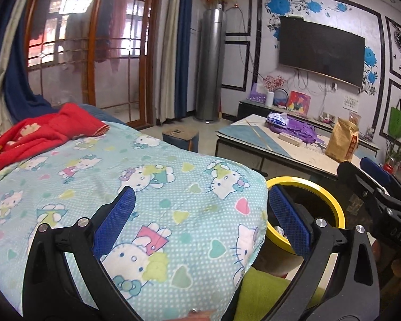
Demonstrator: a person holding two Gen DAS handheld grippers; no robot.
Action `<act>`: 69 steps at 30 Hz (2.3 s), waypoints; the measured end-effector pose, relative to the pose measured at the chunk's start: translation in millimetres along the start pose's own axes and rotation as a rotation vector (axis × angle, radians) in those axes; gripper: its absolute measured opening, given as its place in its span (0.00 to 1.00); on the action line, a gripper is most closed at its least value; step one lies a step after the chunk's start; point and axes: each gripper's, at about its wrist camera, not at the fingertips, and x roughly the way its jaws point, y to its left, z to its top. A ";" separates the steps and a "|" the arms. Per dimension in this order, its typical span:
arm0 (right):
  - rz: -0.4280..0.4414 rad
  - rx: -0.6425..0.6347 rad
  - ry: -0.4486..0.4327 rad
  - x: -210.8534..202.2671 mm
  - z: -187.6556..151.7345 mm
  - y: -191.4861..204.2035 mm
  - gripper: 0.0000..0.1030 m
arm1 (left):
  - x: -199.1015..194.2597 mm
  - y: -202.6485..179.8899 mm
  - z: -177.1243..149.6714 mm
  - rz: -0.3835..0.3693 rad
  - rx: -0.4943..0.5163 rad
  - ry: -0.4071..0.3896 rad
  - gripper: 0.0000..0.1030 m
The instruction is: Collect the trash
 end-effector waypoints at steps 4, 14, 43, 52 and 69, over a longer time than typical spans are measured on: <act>-0.001 -0.019 -0.015 -5.6 -4.8 4.8 0.94 | -6.3 3.9 -6.6 0.024 -0.009 -0.014 0.89; 0.011 -0.047 0.018 -1.1 -17.2 14.5 0.94 | -10.4 8.2 -13.5 0.009 -0.030 -0.016 0.89; 0.008 -0.044 0.028 4.2 -18.3 15.0 0.94 | -10.9 7.2 -14.3 0.012 -0.033 -0.020 0.89; 0.008 -0.044 0.029 4.1 -18.2 14.7 0.94 | -10.7 7.3 -14.5 0.012 -0.032 -0.021 0.89; 0.008 -0.044 0.030 4.4 -18.7 14.8 0.94 | -11.8 6.1 -12.9 0.006 -0.032 -0.020 0.89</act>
